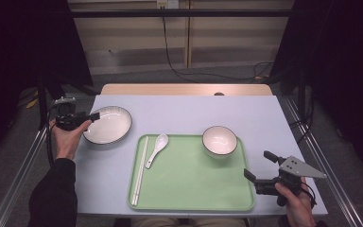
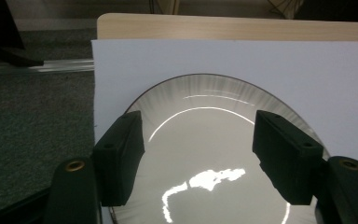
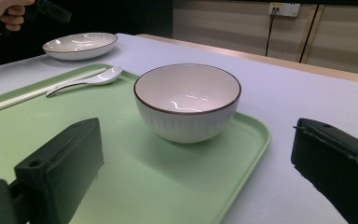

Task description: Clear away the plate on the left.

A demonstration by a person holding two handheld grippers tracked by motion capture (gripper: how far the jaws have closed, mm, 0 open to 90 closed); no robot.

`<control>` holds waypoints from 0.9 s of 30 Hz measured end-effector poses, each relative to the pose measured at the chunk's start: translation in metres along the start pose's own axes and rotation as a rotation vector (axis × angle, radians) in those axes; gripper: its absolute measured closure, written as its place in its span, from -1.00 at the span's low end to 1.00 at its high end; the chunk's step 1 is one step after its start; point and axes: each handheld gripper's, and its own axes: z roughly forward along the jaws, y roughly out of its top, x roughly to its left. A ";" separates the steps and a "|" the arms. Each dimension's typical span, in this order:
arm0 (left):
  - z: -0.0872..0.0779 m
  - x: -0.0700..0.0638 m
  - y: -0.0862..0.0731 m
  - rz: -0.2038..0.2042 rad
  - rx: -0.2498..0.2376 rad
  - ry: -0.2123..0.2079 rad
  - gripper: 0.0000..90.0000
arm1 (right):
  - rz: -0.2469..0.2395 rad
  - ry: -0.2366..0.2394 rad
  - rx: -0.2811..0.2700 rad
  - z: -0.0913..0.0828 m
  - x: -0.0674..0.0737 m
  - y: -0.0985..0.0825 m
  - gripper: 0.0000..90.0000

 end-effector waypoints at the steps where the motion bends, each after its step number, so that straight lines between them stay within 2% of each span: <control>1: 0.002 0.003 -0.001 -0.013 -0.005 0.014 -0.27 | 0.005 0.004 0.003 0.000 0.001 0.000 -0.96; 4: 0.008 0.009 -0.004 -0.038 0.007 0.051 -0.22 | 0.003 0.001 0.001 0.000 0.001 0.000 -0.96; 6: 0.010 0.013 -0.005 -0.035 0.013 0.064 -0.16 | 0.004 0.002 0.001 0.000 0.001 0.000 -0.96; 9: 0.014 0.019 -0.008 -0.042 0.025 0.078 -0.09 | 0.001 0.005 0.000 0.000 0.000 0.000 -0.96; 11: 0.017 0.022 -0.010 -0.054 0.040 0.071 -0.06 | 0.000 0.005 0.001 0.000 0.000 -0.001 -0.96; 12: 0.019 0.023 -0.010 -0.042 0.045 0.085 -0.05 | 0.001 0.006 0.002 0.000 0.000 -0.001 -0.96; 14: 0.023 0.024 -0.012 -0.065 0.040 0.083 -0.01 | 0.003 0.004 0.002 0.000 0.000 -0.001 -0.96; 16: 0.025 0.026 -0.013 -0.059 0.057 0.093 0.00 | -0.003 0.006 0.003 0.000 0.000 -0.001 -0.96; 17: 0.026 0.027 -0.014 -0.068 0.059 0.076 0.05 | -0.003 0.006 0.004 -0.001 0.000 -0.001 -0.96; 18: 0.027 0.028 -0.015 -0.063 0.072 0.092 0.05 | 0.002 0.006 0.002 -0.001 0.000 -0.001 -0.96; 20: 0.029 0.029 -0.018 -0.077 0.074 0.072 0.10 | 0.005 0.008 0.003 -0.001 0.000 -0.001 -0.96; 22: 0.032 0.031 -0.019 -0.081 0.074 0.071 0.19 | 0.003 0.008 0.002 -0.001 0.000 -0.001 -0.96; 23: 0.033 0.031 -0.020 -0.096 0.072 0.055 0.23 | 0.002 0.008 0.003 -0.001 0.000 -0.001 -0.96; 24: 0.035 0.031 -0.021 -0.086 0.078 0.064 0.26 | 0.003 0.006 0.002 -0.001 0.000 -0.001 -0.96; 27: 0.037 0.032 -0.023 -0.102 0.092 0.061 0.31 | 0.002 0.005 0.003 -0.001 0.000 -0.001 -0.96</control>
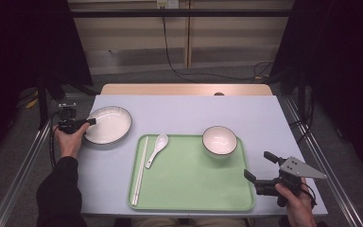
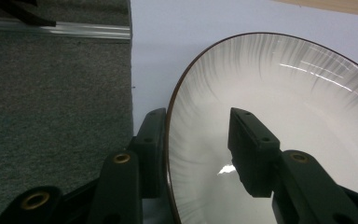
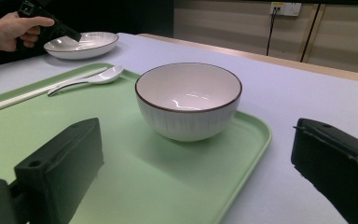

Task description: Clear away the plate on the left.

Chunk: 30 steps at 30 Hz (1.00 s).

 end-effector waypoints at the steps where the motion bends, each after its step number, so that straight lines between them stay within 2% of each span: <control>1: 0.000 0.002 0.000 -0.005 -0.001 -0.004 0.37 | 0.001 -0.002 0.000 0.000 0.000 0.000 -0.96; 2: 0.001 0.003 -0.002 -0.021 -0.008 -0.008 0.40 | 0.000 -0.001 0.001 0.000 0.000 0.000 -0.96; 3: 0.002 0.004 -0.002 -0.019 0.006 -0.004 0.47 | 0.002 -0.002 0.001 0.000 0.000 0.000 -0.96; 4: 0.002 0.005 -0.003 -0.020 0.006 -0.018 0.49 | 0.000 -0.002 0.000 0.000 0.000 0.000 -0.96; 5: 0.003 0.005 -0.003 -0.039 -0.007 -0.016 0.50 | 0.000 -0.002 0.000 0.000 0.000 0.000 -0.96; 7: 0.003 0.007 -0.004 -0.042 0.000 -0.026 0.51 | 0.002 -0.001 0.001 0.000 0.000 0.000 -0.96; 8: 0.003 0.007 -0.004 -0.059 -0.005 -0.025 0.52 | 0.001 -0.002 0.000 0.000 0.000 0.000 -0.96; 10: 0.004 0.010 -0.004 -0.099 -0.011 -0.051 0.54 | -0.003 -0.002 -0.002 0.000 0.000 0.000 -0.96; 12: 0.006 0.014 -0.006 -0.146 -0.015 -0.093 0.57 | -0.003 -0.002 -0.002 0.000 0.000 0.000 -0.96; 13: 0.007 0.017 -0.007 -0.188 -0.024 -0.121 0.57 | -0.004 -0.001 -0.002 0.000 0.000 0.000 -0.96; 14: 0.008 0.018 -0.007 -0.219 -0.026 -0.121 0.60 | -0.003 0.000 -0.003 0.000 0.000 0.000 -0.96; 15: 0.008 0.020 -0.008 -0.236 -0.034 -0.140 0.63 | -0.003 0.000 -0.002 0.000 0.000 0.000 -0.96; 16: 0.007 0.021 -0.007 -0.251 -0.038 -0.128 0.68 | -0.003 0.000 -0.002 0.000 0.000 0.000 -0.96; 17: 0.007 0.023 -0.007 -0.270 -0.036 -0.147 0.71 | -0.004 -0.003 -0.002 0.000 0.000 0.000 -0.96; 18: 0.005 0.024 -0.007 -0.294 -0.036 -0.143 0.74 | -0.005 -0.004 -0.002 0.000 0.001 0.000 -0.96; 19: 0.003 0.025 -0.007 -0.293 -0.045 -0.145 0.82 | -0.004 -0.002 -0.002 0.000 0.001 0.000 -0.96; 21: 0.000 0.023 -0.004 -0.267 -0.026 -0.129 0.87 | -0.005 -0.005 -0.001 0.000 0.000 0.000 -0.96; 22: -0.001 0.021 -0.003 -0.269 -0.024 -0.124 0.87 | -0.006 -0.006 -0.002 0.000 0.000 0.000 -0.96; 25: -0.001 0.023 -0.005 -0.286 -0.016 -0.155 0.90 | -0.006 -0.009 -0.003 0.000 0.000 0.000 -0.96; 26: -0.002 0.022 -0.005 -0.292 -0.015 -0.147 0.90 | -0.006 -0.009 -0.004 -0.001 0.000 0.000 -0.96; 27: -0.002 0.022 -0.005 -0.301 -0.016 -0.166 0.90 | -0.005 -0.013 -0.007 -0.001 0.001 0.000 -0.96; 29: -0.003 0.021 -0.005 -0.311 -0.010 -0.158 0.92 | -0.006 -0.014 -0.004 -0.001 0.000 0.000 -0.96; 30: -0.003 0.020 -0.006 -0.317 -0.014 -0.168 0.92 | -0.005 -0.014 -0.004 -0.001 0.000 0.000 -0.96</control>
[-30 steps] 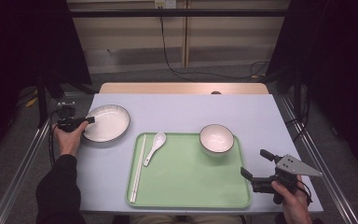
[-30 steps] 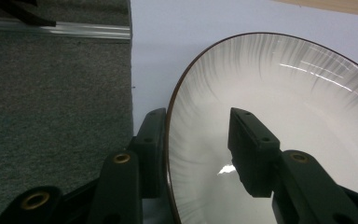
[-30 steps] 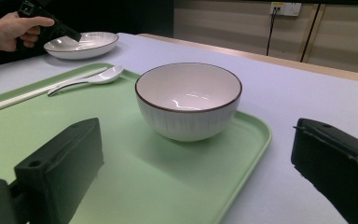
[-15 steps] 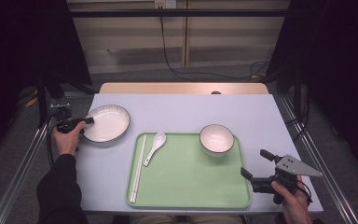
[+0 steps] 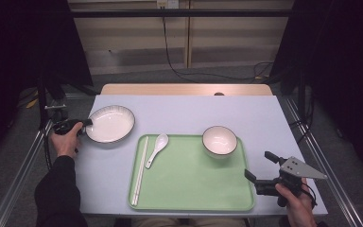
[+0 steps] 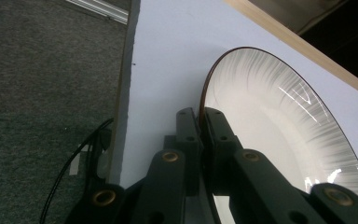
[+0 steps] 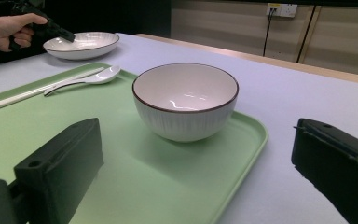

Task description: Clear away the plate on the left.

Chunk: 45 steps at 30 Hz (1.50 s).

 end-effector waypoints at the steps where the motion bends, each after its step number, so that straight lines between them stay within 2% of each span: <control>1: 0.000 0.000 -0.001 -0.002 0.002 0.003 0.92 | 0.001 -0.001 0.000 0.000 0.000 0.000 -0.96; 2: 0.000 0.002 -0.002 -0.019 -0.001 -0.003 0.92 | 0.001 0.000 0.001 0.000 0.000 0.000 -0.96; 5: -0.002 0.000 -0.002 -0.026 -0.001 0.000 0.91 | 0.003 -0.003 0.001 0.000 0.000 0.000 -0.96; 8: -0.004 -0.001 -0.002 -0.048 -0.009 -0.023 0.91 | 0.004 -0.007 -0.001 0.000 0.000 0.000 -0.96; 9: -0.004 -0.003 -0.003 -0.044 -0.018 -0.011 0.91 | 0.007 -0.010 -0.002 0.000 0.000 0.000 -0.96; 11: -0.006 -0.003 -0.002 -0.053 -0.013 -0.031 0.90 | 0.005 -0.007 -0.001 0.000 0.000 0.000 -0.96; 12: -0.007 -0.005 -0.002 -0.034 -0.008 -0.010 0.90 | 0.005 -0.007 -0.001 0.000 0.000 0.000 -0.96; 14: -0.009 -0.007 -0.002 -0.048 -0.020 -0.034 0.90 | 0.006 -0.009 0.000 0.000 0.000 0.000 -0.96; 16: -0.010 -0.011 -0.002 -0.024 -0.023 -0.025 0.90 | 0.006 -0.003 0.001 0.000 -0.001 -0.001 -0.96; 17: -0.011 -0.012 -0.002 -0.034 -0.019 -0.029 0.90 | 0.005 -0.005 0.001 0.000 -0.001 -0.001 -0.96; 18: -0.013 -0.014 -0.002 -0.020 -0.030 -0.047 0.89 | 0.005 -0.004 0.001 0.000 -0.002 -0.001 -0.96; 19: -0.013 -0.015 -0.002 -0.021 -0.036 -0.049 0.89 | 0.006 -0.006 0.001 0.000 -0.002 -0.001 -0.96; 20: -0.013 -0.016 -0.001 -0.025 -0.030 -0.040 0.89 | 0.007 -0.005 0.002 0.000 -0.002 -0.001 -0.96; 21: -0.013 -0.018 -0.001 -0.010 -0.017 -0.027 0.89 | 0.006 -0.005 0.002 0.000 -0.002 -0.001 -0.96; 22: -0.013 -0.020 -0.001 0.023 -0.016 -0.004 0.90 | 0.008 -0.006 0.002 0.000 -0.002 -0.001 -0.96; 23: -0.013 -0.020 -0.001 0.024 -0.013 -0.002 0.90 | 0.005 -0.004 0.003 0.000 -0.002 -0.001 -0.96; 24: -0.013 -0.016 -0.002 -0.030 -0.030 -0.057 0.89 | 0.010 -0.007 0.003 0.000 -0.002 -0.001 -0.96; 25: -0.013 -0.016 -0.002 -0.028 -0.023 -0.039 0.89 | 0.011 -0.008 0.001 0.000 -0.002 -0.001 -0.96; 27: -0.008 -0.019 -0.003 0.035 0.011 0.049 0.92 | 0.012 -0.009 0.000 0.000 -0.002 -0.001 -0.96; 29: -0.003 -0.013 -0.004 -0.003 0.013 0.036 0.92 | 0.007 -0.006 0.004 0.000 -0.002 -0.001 -0.96; 30: -0.001 -0.011 -0.004 -0.014 0.020 0.042 0.92 | 0.008 -0.006 0.002 0.000 -0.002 -0.001 -0.96; 32: 0.002 -0.008 -0.005 -0.024 0.009 0.019 0.92 | 0.008 -0.009 0.003 0.000 -0.002 -0.001 -0.96; 36: 0.004 -0.011 -0.002 0.003 0.025 0.029 0.91 | 0.008 -0.007 0.006 0.000 -0.001 -0.001 -0.96; 40: 0.012 -0.011 -0.001 0.012 0.037 0.015 0.82 | 0.008 -0.008 0.005 0.000 -0.001 -0.001 -0.96; 41: 0.017 -0.011 -0.003 0.010 0.047 -0.003 0.75 | 0.007 -0.009 0.003 0.000 -0.001 -0.001 -0.96; 42: 0.019 -0.010 -0.004 -0.005 0.031 -0.003 0.68 | 0.007 -0.009 0.002 0.000 -0.002 -0.001 -0.96; 44: 0.020 -0.009 -0.004 -0.023 0.022 -0.022 0.69 | 0.009 -0.012 0.002 -0.001 -0.002 -0.001 -0.96; 45: 0.018 -0.007 -0.004 -0.053 0.015 -0.030 0.73 | 0.008 -0.012 0.001 -0.001 -0.002 -0.001 -0.96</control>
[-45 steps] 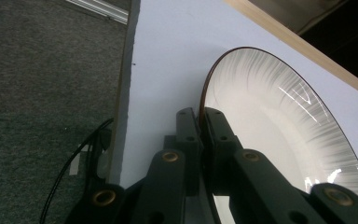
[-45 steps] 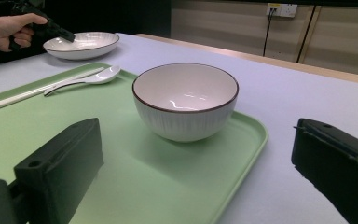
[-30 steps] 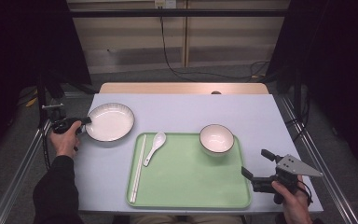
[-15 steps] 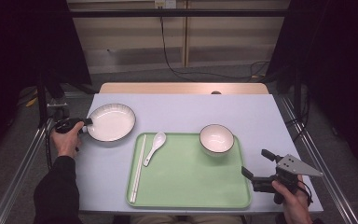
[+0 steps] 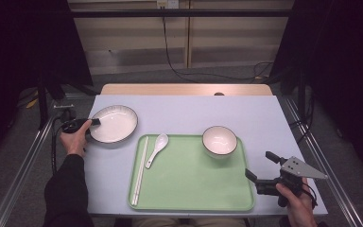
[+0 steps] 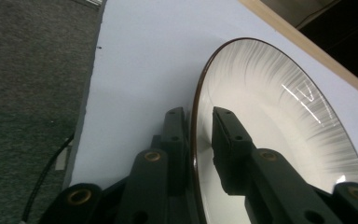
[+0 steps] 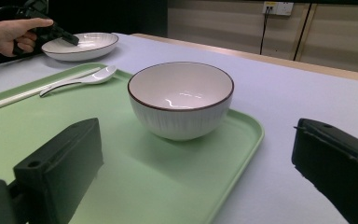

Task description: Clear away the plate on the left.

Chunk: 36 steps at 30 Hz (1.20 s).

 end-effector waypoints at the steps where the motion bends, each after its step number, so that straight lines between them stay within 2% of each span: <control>1: -0.003 0.004 0.002 -0.034 0.006 -0.028 0.81 | 0.000 0.000 0.000 0.000 0.000 0.000 -0.96; 3: -0.006 0.003 0.003 -0.011 0.023 -0.027 0.89 | 0.002 -0.003 -0.001 0.000 0.000 0.000 -0.96; 4: -0.007 0.002 0.002 -0.019 0.019 -0.027 0.89 | 0.003 -0.001 -0.001 0.000 0.000 0.000 -0.96; 5: -0.006 0.003 0.001 -0.045 0.009 -0.043 0.89 | 0.004 -0.005 -0.001 0.000 0.000 0.000 -0.96; 6: -0.006 0.003 0.001 -0.039 0.015 -0.031 0.89 | 0.002 -0.004 -0.001 0.000 0.000 0.000 -0.96; 7: -0.007 0.004 0.000 -0.057 0.008 -0.046 0.89 | 0.002 -0.006 0.003 0.000 0.000 0.000 -0.96; 8: -0.008 0.005 0.000 -0.070 -0.010 -0.080 0.88 | 0.002 -0.007 0.002 0.000 0.000 0.000 -0.96; 9: -0.009 0.003 0.000 -0.063 -0.008 -0.064 0.88 | 0.002 -0.007 0.002 0.000 0.000 0.000 -0.96; 11: -0.011 0.001 0.001 -0.066 -0.011 -0.078 0.87 | 0.004 -0.010 0.001 0.000 0.000 0.000 -0.96; 13: -0.013 -0.002 0.002 -0.064 -0.017 -0.074 0.87 | 0.004 -0.011 0.001 0.000 0.000 0.000 -0.96; 14: -0.014 -0.003 0.002 -0.051 -0.016 -0.084 0.87 | 0.003 -0.010 0.001 0.000 0.000 0.000 -0.96; 15: -0.015 -0.006 0.002 -0.065 -0.029 -0.096 0.87 | 0.003 -0.010 0.002 0.000 0.000 0.000 -0.96; 16: -0.016 -0.008 0.002 -0.069 -0.035 -0.131 0.86 | 0.004 -0.009 0.001 0.000 0.000 0.000 -0.96; 17: -0.019 -0.013 0.003 -0.045 -0.045 -0.122 0.87 | 0.005 -0.010 0.001 0.000 0.000 0.000 -0.96; 18: -0.020 -0.015 0.004 -0.050 -0.049 -0.126 0.87 | 0.006 -0.011 0.001 0.000 -0.001 0.000 -0.96; 19: -0.023 -0.016 0.005 -0.039 -0.045 -0.145 0.87 | 0.007 -0.011 0.001 0.000 -0.001 0.000 -0.96; 21: -0.029 -0.022 0.006 -0.036 -0.062 -0.140 0.87 | 0.007 -0.010 0.000 0.000 -0.001 0.000 -0.96; 24: -0.038 -0.027 0.006 0.003 -0.058 -0.127 0.87 | 0.010 -0.011 0.000 0.000 -0.002 -0.001 -0.96; 25: -0.041 -0.029 0.006 -0.001 -0.068 -0.134 0.86 | 0.014 -0.012 0.001 0.000 -0.002 -0.001 -0.96; 26: -0.045 -0.031 0.005 0.013 -0.067 -0.119 0.86 | 0.009 -0.009 0.000 0.000 -0.002 -0.001 -0.96; 30: -0.055 -0.037 0.003 0.035 -0.083 -0.143 0.86 | 0.017 -0.010 -0.002 0.001 -0.002 0.000 -0.96; 34: -0.063 -0.046 0.000 0.054 -0.073 -0.156 0.86 | 0.011 -0.009 -0.004 0.001 -0.002 0.000 -0.96; 36: -0.066 -0.050 -0.003 0.055 -0.083 -0.153 0.86 | 0.012 -0.009 -0.005 0.001 -0.002 0.001 -0.96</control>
